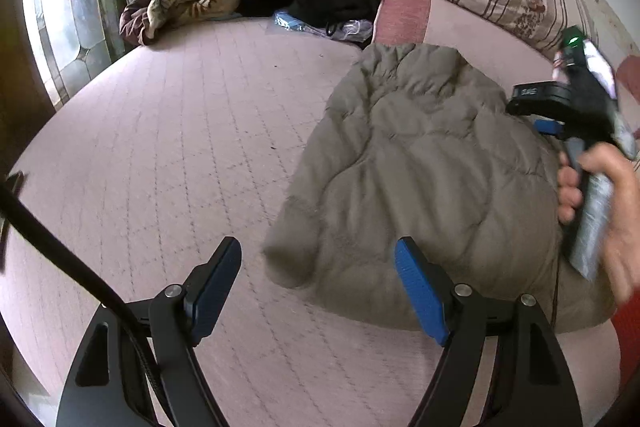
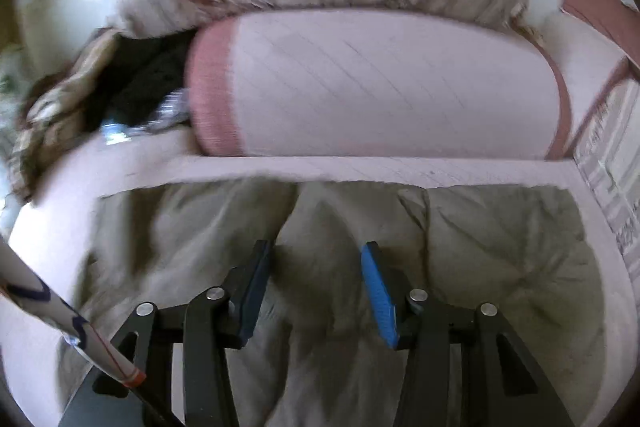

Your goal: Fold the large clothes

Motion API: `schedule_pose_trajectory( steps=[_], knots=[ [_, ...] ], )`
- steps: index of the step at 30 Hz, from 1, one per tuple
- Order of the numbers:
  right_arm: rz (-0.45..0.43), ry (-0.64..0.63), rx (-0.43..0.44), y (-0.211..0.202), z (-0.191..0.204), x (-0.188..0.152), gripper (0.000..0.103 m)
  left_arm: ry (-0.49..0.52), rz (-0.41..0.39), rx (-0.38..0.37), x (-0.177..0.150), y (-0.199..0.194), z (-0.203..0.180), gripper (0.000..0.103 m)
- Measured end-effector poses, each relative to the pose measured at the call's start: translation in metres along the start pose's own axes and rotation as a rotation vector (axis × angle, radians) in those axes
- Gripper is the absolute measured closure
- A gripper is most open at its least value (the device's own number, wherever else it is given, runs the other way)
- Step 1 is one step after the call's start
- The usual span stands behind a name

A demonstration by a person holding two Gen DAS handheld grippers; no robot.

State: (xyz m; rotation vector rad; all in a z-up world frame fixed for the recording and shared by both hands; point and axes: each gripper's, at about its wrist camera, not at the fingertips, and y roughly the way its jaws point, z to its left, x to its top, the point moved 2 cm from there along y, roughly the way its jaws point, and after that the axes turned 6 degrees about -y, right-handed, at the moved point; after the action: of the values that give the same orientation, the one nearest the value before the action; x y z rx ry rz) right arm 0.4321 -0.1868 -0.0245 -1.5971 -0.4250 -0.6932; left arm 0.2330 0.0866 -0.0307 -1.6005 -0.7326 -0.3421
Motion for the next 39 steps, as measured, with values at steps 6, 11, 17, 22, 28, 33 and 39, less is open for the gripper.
schedule_pose_trajectory(
  steps=[6, 11, 17, 22, 28, 33, 39],
  knots=[
    [-0.008, 0.043, -0.048, 0.04, -0.01, -0.012, 0.049, -0.025, 0.028, -0.011, 0.011, 0.01, 0.019, 0.025],
    [-0.018, -0.043, -0.109, 0.01, 0.009, 0.007, 0.049, -0.052, 0.026, 0.014, 0.011, 0.009, 0.028, 0.025],
    [-0.053, -0.122, 0.046, -0.023, 0.065, 0.005, 0.046, -0.065, 0.02, 0.029, 0.011, 0.008, 0.032, 0.025],
    [0.076, -0.221, -0.006, 0.031, 0.099, -0.013, 0.032, -0.056, 0.023, 0.036, 0.011, 0.011, 0.031, 0.025],
    [0.01, -0.146, 0.052, -0.005, 0.068, -0.001, 0.031, -0.041, 0.006, 0.059, 0.009, 0.009, 0.029, 0.025],
    [-0.011, -0.067, -0.067, -0.023, -0.014, -0.008, 0.031, -0.042, 0.003, 0.062, 0.006, 0.007, 0.03, 0.025],
    [0.072, 0.175, -0.206, -0.019, -0.16, -0.048, 0.031, -0.037, 0.0, 0.071, 0.005, 0.007, 0.029, 0.025]
  ],
)
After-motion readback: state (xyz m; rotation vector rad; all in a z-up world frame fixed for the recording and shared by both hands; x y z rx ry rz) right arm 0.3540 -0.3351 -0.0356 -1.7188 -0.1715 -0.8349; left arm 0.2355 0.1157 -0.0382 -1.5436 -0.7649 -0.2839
